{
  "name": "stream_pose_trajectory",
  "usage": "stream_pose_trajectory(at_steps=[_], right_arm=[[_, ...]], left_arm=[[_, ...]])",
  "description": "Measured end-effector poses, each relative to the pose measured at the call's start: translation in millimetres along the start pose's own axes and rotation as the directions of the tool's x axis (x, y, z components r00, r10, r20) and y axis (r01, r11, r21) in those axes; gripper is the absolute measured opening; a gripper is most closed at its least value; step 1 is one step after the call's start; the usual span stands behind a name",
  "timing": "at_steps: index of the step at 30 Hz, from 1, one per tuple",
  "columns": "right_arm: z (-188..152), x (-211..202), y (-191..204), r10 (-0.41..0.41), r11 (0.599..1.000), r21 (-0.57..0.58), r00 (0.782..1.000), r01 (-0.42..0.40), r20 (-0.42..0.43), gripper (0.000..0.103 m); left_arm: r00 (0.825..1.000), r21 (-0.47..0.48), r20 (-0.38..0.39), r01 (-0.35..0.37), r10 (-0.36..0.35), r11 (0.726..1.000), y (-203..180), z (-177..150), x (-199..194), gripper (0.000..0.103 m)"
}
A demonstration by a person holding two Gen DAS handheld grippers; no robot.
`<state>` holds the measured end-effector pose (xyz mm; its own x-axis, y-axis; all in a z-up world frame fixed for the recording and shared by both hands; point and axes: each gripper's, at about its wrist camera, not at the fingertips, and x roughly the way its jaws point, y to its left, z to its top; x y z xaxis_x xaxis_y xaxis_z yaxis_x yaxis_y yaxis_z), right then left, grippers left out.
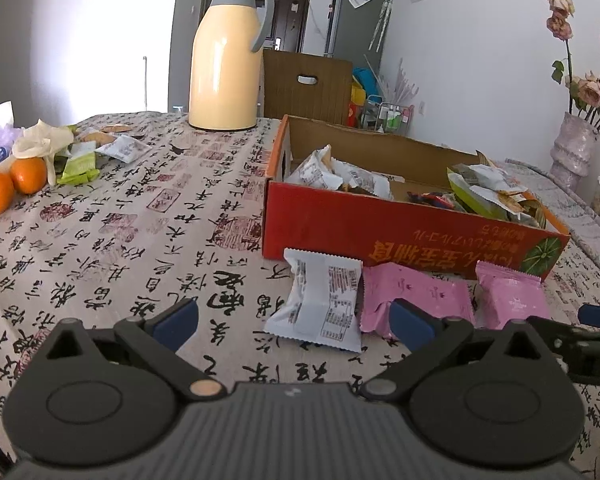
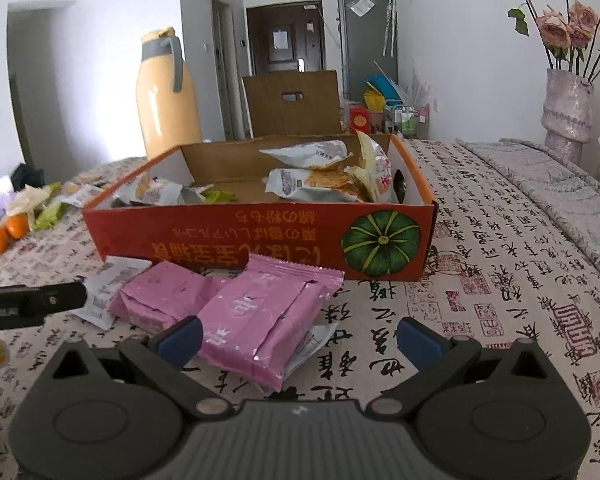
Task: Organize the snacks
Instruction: 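Grasp a pink packet with the right tool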
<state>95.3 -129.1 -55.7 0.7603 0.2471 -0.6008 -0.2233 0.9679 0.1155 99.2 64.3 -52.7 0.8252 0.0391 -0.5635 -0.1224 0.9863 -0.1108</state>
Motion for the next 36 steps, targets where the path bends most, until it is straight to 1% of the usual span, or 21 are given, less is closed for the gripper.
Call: stream_pose_trajectory(at_steps=[3, 8, 12, 16, 18, 20, 23, 24, 26, 28, 36], right_arm=[[6.8, 7.7, 3.0, -0.018, 1.000, 0.005, 1.000, 0.018, -0.023, 0.103], [20.4, 17.6, 9.4, -0.005, 1.000, 0.021, 0.999, 0.006, -0.035, 0.103], [26.4, 26.2, 22.9, -0.057, 0.998, -0.019, 0.998, 0.056, -0.036, 0.103], [27.5, 33.1, 36.5, -0.073, 0.994, -0.082, 0.996, 0.070, -0.041, 0.102], [25.3, 36.7, 40.6, -0.078, 0.992, -0.102, 0.996, 0.073, -0.050, 0.098], [22.2, 39.9, 41.9, -0.083, 0.990, -0.120, 0.995, 0.075, -0.063, 0.087], [18.3, 41.9, 44.1, -0.078, 0.989, -0.134, 0.994, 0.068, -0.077, 0.078], [17.4, 41.8, 44.3, -0.073, 0.989, -0.138, 0.994, 0.062, -0.078, 0.076], [15.4, 40.6, 45.5, -0.066, 0.987, -0.150, 0.995, 0.054, -0.081, 0.063], [14.8, 38.3, 44.6, -0.066, 0.987, -0.154, 0.995, 0.053, -0.076, 0.061], [10.7, 21.3, 36.3, -0.032, 0.992, -0.125, 0.999, 0.027, -0.034, 0.061]], left_arm=[[1.000, -0.005, 0.001, 0.001, -0.001, 1.000, 0.6, -0.2, 0.1, 0.103], [1.000, -0.020, -0.006, 0.003, -0.003, 1.000, 2.8, 0.2, 1.6, 0.103], [1.000, -0.027, -0.005, 0.007, -0.007, 1.000, 3.8, 0.0, 1.1, 0.103], [1.000, -0.034, -0.003, 0.019, -0.019, 0.999, 5.1, 0.3, 0.5, 0.103], [1.000, -0.036, -0.004, 0.023, -0.023, 0.999, 5.3, 0.3, 0.4, 0.103], [1.000, -0.037, -0.005, 0.026, -0.026, 0.999, 5.6, 0.4, 0.4, 0.103], [0.999, -0.039, -0.007, 0.031, -0.031, 0.999, 5.8, 0.4, 0.6, 0.103], [0.999, -0.038, -0.009, 0.035, -0.035, 0.999, 5.7, 0.4, 0.7, 0.103], [0.999, -0.035, -0.011, 0.035, -0.035, 0.999, 5.1, 0.2, 1.3, 0.103], [0.999, -0.036, -0.011, 0.036, -0.036, 0.999, 5.1, -0.1, 0.9, 0.103], [0.999, -0.040, -0.016, 0.031, -0.031, 0.999, 5.4, -0.3, 2.8, 0.103]])
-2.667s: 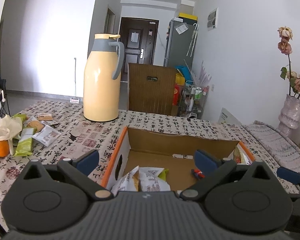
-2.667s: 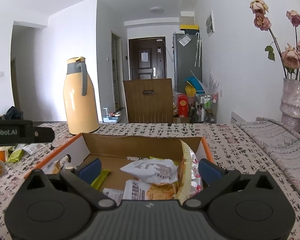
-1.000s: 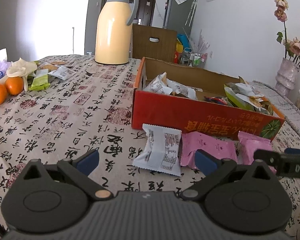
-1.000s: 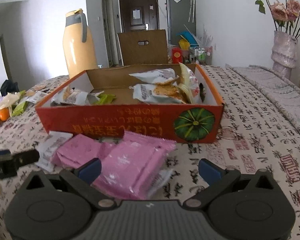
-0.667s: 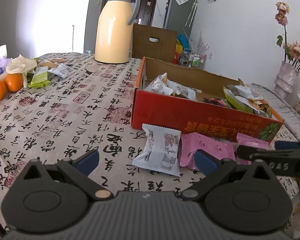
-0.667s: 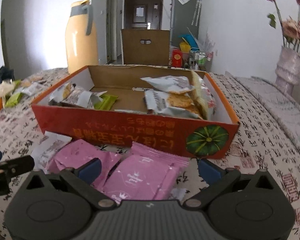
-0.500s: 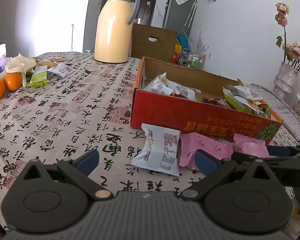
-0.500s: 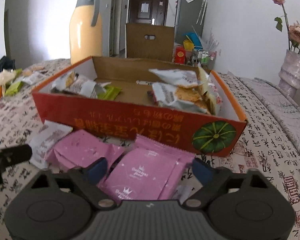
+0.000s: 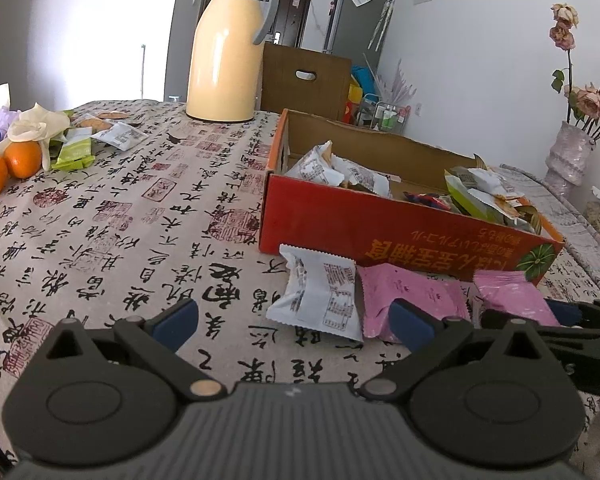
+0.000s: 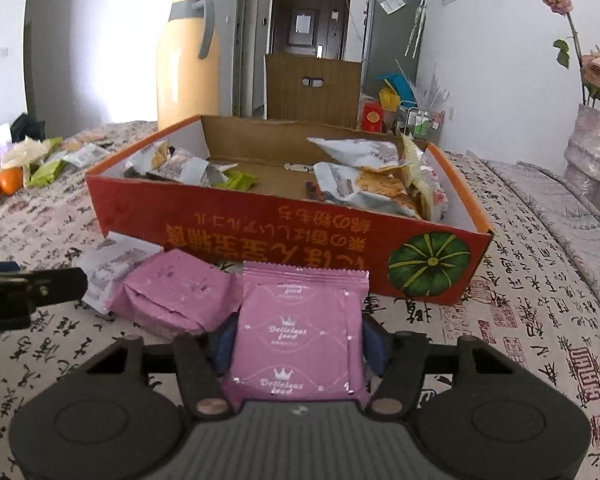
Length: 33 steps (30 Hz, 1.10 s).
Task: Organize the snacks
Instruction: 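Grasp a pink packet with the right tool, then grasp the white pastry with the left tool while the right tool holds the pink packet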
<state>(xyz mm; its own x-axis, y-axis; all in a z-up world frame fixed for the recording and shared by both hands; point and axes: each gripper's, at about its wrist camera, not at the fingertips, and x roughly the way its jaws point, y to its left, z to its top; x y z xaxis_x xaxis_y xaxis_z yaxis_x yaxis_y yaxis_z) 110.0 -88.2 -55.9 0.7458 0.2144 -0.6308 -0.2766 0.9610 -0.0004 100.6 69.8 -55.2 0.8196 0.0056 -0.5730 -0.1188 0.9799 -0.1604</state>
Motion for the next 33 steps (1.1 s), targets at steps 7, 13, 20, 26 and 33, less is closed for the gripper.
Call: stream_pose_trajectory(at_steps=[7, 13, 20, 26, 33], right_arm=[[-2.5, -19.2, -16.9, 0.007, 0.998, 0.066, 0.998, -0.011, 0.060, 0.061], [-5.3, -30.4, -34.5, -0.020, 0.994, 0.105, 0.996, 0.012, 0.083, 0.061], [-9.9, -35.8, -62.5, -0.047, 0.986, 0.166, 0.994, 0.030, 0.099, 0.061], [-15.0, -30.5, -80.4, -0.052, 0.978, 0.206, 0.994, 0.032, 0.093, 0.061], [-21.1, -24.4, -88.6, -0.023, 0.974, 0.228, 0.997, 0.004, 0.079, 0.061]], left_arm=[[1.000, -0.003, -0.004, -0.011, 0.011, 1.000, 0.3, -0.1, 1.0, 0.103], [0.999, -0.029, -0.039, -0.012, 0.011, 1.000, 2.8, 8.6, -1.3, 0.103], [0.994, -0.015, -0.100, -0.041, 0.039, 0.999, -3.4, 26.2, 2.0, 0.103], [0.982, 0.077, -0.148, -0.105, 0.116, 0.991, -19.8, 34.5, 27.8, 0.098], [0.968, 0.107, -0.208, -0.122, 0.142, 0.987, -28.9, 30.8, 52.7, 0.076]])
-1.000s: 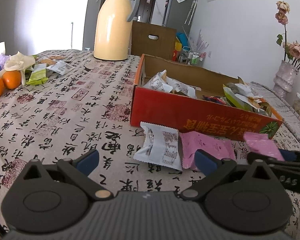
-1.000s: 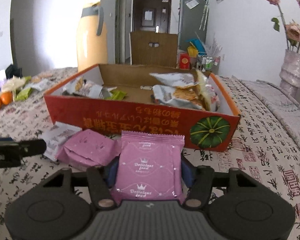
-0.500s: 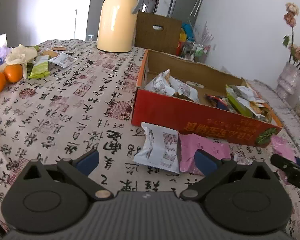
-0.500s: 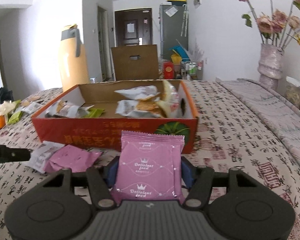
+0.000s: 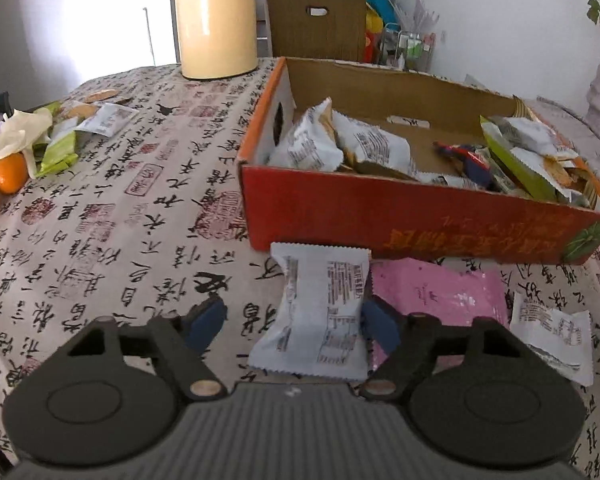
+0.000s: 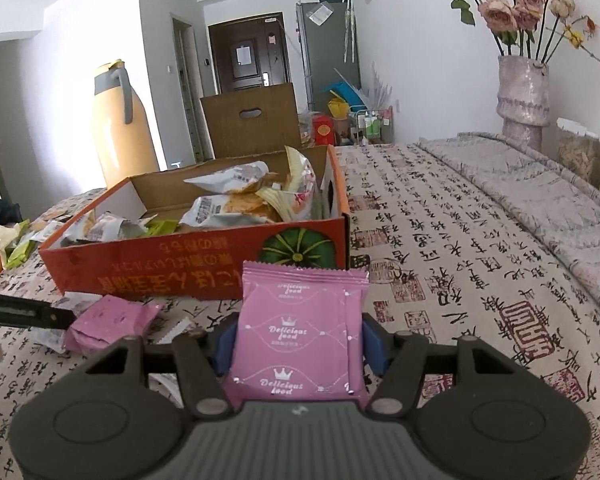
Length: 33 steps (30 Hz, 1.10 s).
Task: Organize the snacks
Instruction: 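Grasp the white pastry with the left tool while the right tool holds the pink packet, then carry the white pastry and pink packet up over the box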
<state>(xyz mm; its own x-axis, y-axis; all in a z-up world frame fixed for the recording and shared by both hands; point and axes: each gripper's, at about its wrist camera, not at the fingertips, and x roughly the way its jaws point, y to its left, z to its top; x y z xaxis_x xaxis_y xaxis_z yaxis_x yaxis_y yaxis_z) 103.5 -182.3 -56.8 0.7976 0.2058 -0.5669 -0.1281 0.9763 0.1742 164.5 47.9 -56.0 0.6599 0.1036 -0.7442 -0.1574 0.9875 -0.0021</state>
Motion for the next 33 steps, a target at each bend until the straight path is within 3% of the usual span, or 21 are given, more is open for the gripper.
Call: stream_pose_trajectory(at_steps=[4, 6, 8, 17, 33], right_arm=[[-2.5, 5.3, -2.2, 0.019, 1.000, 0.005, 1.000, -0.018, -0.012, 0.061], [-3.1, 6.6, -2.6, 0.025, 1.000, 0.006, 1.000, -0.025, -0.015, 0.061], [-3.9, 6.3, -2.4, 0.032, 0.999, 0.008, 0.999, -0.032, -0.013, 0.061], [-3.1, -14.1, 1.2, 0.051, 0.999, -0.003, 0.999, -0.051, 0.007, 0.061], [10.2, -53.5, 14.2, 0.082, 0.996, -0.052, 0.995, -0.079, 0.053, 0.061]], left_arm=[[1.000, 0.020, -0.011, -0.007, 0.007, 1.000, -3.8, -1.1, 6.0, 0.069], [1.000, 0.026, 0.004, 0.003, -0.003, 1.000, -4.9, -2.4, 2.7, 0.044], [1.000, 0.020, 0.006, 0.014, -0.014, 1.000, -5.2, -1.8, -0.2, 0.041], [0.997, 0.025, 0.075, 0.023, -0.024, 0.999, -8.0, -7.9, -32.2, 0.041], [0.971, 0.026, 0.208, 0.112, -0.115, 0.993, -17.1, -1.7, -101.3, 0.041]])
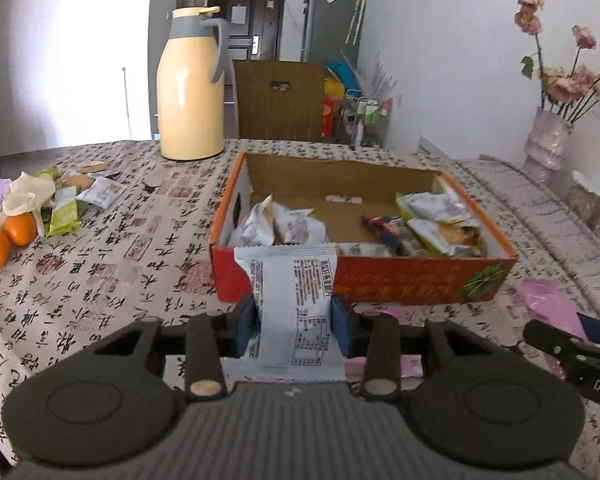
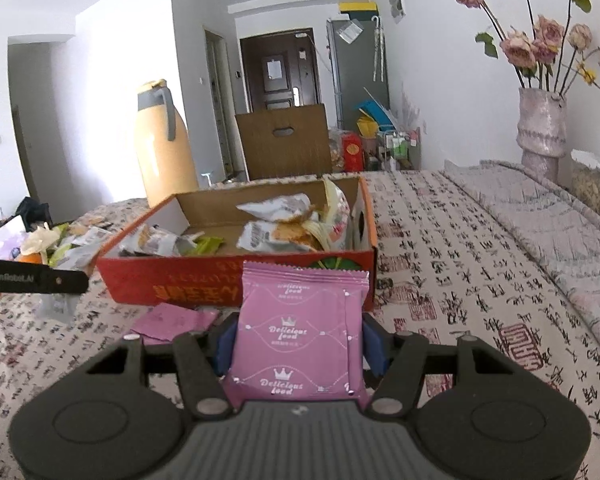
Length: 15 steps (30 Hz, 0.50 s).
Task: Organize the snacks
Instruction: 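Carry the white pastry and pink packet up over the box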
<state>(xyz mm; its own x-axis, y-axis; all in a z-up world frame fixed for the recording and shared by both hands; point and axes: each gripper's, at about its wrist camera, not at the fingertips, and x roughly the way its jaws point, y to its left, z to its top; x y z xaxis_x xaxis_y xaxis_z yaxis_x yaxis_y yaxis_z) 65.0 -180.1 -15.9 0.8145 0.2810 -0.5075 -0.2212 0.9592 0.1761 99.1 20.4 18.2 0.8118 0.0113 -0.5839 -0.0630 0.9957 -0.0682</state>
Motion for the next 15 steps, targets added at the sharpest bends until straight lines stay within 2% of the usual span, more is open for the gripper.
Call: stream_pose_trajectory(at_steps=[5, 8, 15], right_arm=[[12.9, -10.7, 9.3, 0.031, 1.000, -0.001, 0.998, -0.031, 0.061, 0.061], [23.2, -6.5, 12.7, 0.059, 0.998, 0.007, 0.996, -0.060, 0.069, 0.061], [57.9, 19.0, 25.9, 0.092, 0.996, -0.021, 0.992, -0.091, 0.084, 0.061]], left_arm=[[0.999, 0.015, 0.049, 0.017, -0.018, 1.000, -6.9, 13.0, -14.4, 0.041], [0.996, 0.011, 0.076, 0.034, -0.035, 0.999, -8.7, 24.5, -18.4, 0.041], [0.994, 0.009, 0.101, 0.035, -0.036, 0.999, -12.2, 57.0, 0.1, 0.041]])
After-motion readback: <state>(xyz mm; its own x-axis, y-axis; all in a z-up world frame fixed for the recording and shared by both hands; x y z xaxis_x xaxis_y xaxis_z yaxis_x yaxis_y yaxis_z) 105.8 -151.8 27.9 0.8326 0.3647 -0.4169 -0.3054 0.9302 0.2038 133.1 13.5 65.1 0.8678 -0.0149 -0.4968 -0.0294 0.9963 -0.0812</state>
